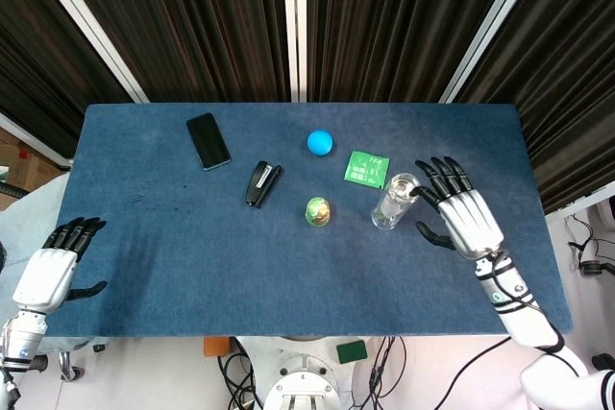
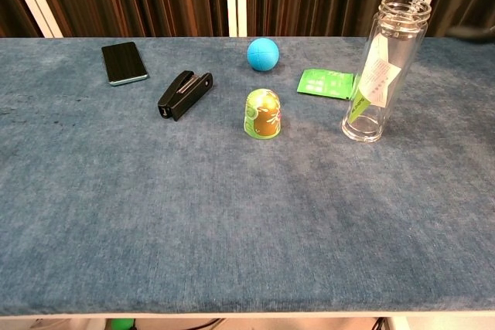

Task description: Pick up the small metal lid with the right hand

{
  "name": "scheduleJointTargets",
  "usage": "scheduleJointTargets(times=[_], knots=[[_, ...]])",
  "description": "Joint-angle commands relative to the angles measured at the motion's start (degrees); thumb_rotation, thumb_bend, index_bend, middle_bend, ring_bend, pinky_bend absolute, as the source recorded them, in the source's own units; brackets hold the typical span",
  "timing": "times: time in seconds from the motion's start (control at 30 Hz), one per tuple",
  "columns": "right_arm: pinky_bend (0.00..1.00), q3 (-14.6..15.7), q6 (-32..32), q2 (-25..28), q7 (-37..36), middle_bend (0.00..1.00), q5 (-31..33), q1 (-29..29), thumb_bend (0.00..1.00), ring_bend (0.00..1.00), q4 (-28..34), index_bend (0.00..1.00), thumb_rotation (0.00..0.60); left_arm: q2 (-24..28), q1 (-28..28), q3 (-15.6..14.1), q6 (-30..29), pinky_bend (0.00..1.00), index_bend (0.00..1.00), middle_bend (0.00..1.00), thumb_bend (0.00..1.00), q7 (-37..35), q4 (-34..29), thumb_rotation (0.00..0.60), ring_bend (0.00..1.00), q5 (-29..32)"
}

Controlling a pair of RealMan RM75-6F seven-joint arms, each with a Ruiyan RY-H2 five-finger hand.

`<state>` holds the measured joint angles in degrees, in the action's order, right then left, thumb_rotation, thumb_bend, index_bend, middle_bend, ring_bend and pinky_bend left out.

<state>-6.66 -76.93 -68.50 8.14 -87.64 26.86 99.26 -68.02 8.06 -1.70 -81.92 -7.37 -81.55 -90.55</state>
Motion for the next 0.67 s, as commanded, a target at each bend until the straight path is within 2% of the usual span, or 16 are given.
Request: scheduleJointTargets(times=[0.03,0.1,0.17,0.3,0.4,0.53,0.67], knots=[[0.0,2.95,-13.25,-1.02,-7.45,0.08,-6.82,-7.84,0.27,0.0,-7.87,0.29,0.6,0.05,-0.02,0.07,-0.19,0.14,0.13,0.1,0.0,-0.09,0.03,0.6,0.06,-0.11],[0.0,4.01,-15.81,-1.91,-5.61,0.01,-4.32,-11.59,0.27,0.0,-10.99,0.07,0.6,0.15,-0.01,0.1,-0.24,0.14,0.13,0.1,0.0,0.03,-0.09,0.6,0.06,-0.15],[0.0,5.42,-17.4,-3.26,-2.71,0.0,-0.35,-15.99,0.27,0.0,-14.03,0.0,0.6,0.26,-0.06,0.13,-0.54,0.14,0.13,0.1,0.0,0.18,-0.34,0.6,0.06,-0.3],[0.0,7.1,-17.37,-5.97,0.46,0.0,7.25,-22.44,0.25,0.0,-18.97,0.0,0.6,-0.12,-0.18,0.45,-2.06,0.14,0.12,0.1,0.0,0.32,0.01,0.6,0.06,-1.18],[0.0,7.52,-14.35,-7.53,-3.18,0.0,10.85,-24.86,0.24,0.0,-22.84,0.0,0.6,-1.51,-0.01,0.92,-3.56,0.14,0.12,0.1,0.01,1.36,1.29,0.6,0.06,-2.32],[0.0,7.34,-12.7,-8.07,-10.41,0.0,10.35,-25.8,0.24,0.0,-26.2,0.0,0.6,-3.18,0.27,1.0,-5.15,0.14,0.12,0.1,0.01,2.33,2.45,0.6,0.06,-4.22],[0.0,6.74,-12.79,-8.42,-12.46,0.0,8.87,-25.86,0.23,0.0,-27.65,0.0,0.6,-4.13,-0.21,1.62,-7.39,0.14,0.12,0.1,0.02,4.11,3.57,0.6,0.04,-4.62]])
